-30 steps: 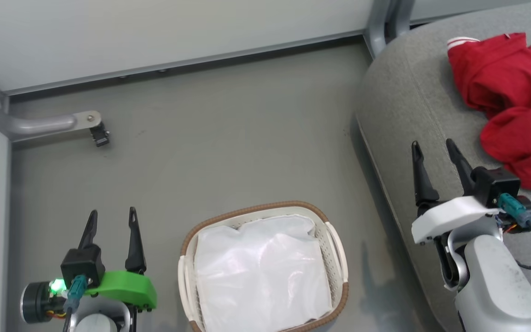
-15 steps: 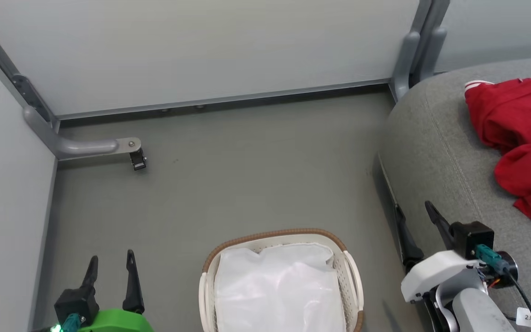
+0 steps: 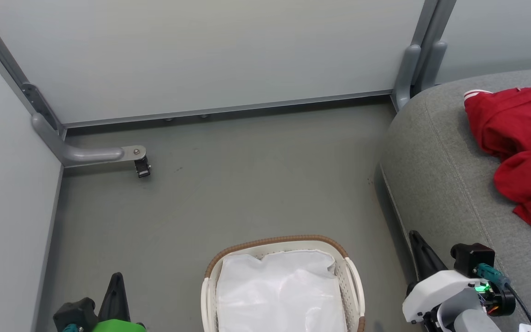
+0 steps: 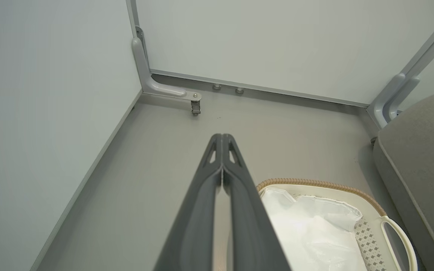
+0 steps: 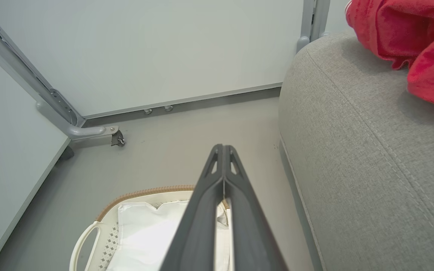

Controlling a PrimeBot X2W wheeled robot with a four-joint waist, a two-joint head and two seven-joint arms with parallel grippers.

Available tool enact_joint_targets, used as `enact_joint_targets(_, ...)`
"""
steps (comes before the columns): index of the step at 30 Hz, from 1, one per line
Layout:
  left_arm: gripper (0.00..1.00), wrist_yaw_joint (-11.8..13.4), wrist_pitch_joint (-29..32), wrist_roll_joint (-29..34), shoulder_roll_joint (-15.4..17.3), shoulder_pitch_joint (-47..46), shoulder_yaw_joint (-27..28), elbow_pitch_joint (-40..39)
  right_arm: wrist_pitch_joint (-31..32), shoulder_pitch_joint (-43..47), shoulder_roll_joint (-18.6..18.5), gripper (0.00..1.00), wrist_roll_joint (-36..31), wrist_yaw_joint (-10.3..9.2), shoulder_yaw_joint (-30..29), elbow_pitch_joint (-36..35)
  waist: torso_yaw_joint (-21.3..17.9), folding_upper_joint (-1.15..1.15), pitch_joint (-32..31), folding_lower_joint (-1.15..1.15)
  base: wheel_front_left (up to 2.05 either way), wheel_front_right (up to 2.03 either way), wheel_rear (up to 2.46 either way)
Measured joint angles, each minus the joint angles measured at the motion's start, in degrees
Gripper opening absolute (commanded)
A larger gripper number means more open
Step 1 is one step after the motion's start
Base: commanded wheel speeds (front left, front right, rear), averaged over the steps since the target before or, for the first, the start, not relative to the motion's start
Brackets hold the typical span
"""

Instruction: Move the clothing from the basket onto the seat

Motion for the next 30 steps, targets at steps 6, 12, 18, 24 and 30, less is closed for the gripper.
enact_joint_targets(6, 0.00, -0.23, 1.56, -6.72, 0.00, -0.04, 0.49, -0.75, 1.72, 0.10, 0.00, 0.00, 6.61, 0.00, -0.88, -1.29, -0.08, 0.00, -0.13, 0.00, 0.00, 0.00, 0.00)
enact_joint_targets(12, 0.00, -0.70, 3.09, -12.90, 0.00, -0.14, 0.96, -1.69, 3.22, 0.42, -0.02, 0.00, 12.66, 0.00, -1.54, -2.52, -0.16, 0.00, -0.25, 0.00, 0.00, 0.00, 0.00)
enact_joint_targets(18, 0.00, -0.82, 4.54, -18.22, 0.00, -0.43, 1.37, -2.58, 4.69, 0.47, -0.02, 0.00, 18.17, 0.00, -2.29, -3.61, -0.23, 0.00, -0.37, 0.00, 0.00, 0.00, 0.00)
enact_joint_targets(24, 0.00, -1.26, 5.87, -23.58, 0.01, -1.13, 1.70, -3.23, 5.98, 0.55, -0.03, 0.00, 23.36, 0.00, -2.96, -4.64, -0.30, 0.00, -0.49, 0.00, 0.00, 0.00, 0.00)
enact_joint_targets(30, 0.00, -1.54, 7.13, -28.37, 0.01, -1.33, 2.07, -4.02, 7.31, 0.70, -0.05, 0.00, 28.33, 0.00, -3.56, -5.59, -0.38, 0.00, -0.62, 0.00, 0.00, 0.00, 0.00)
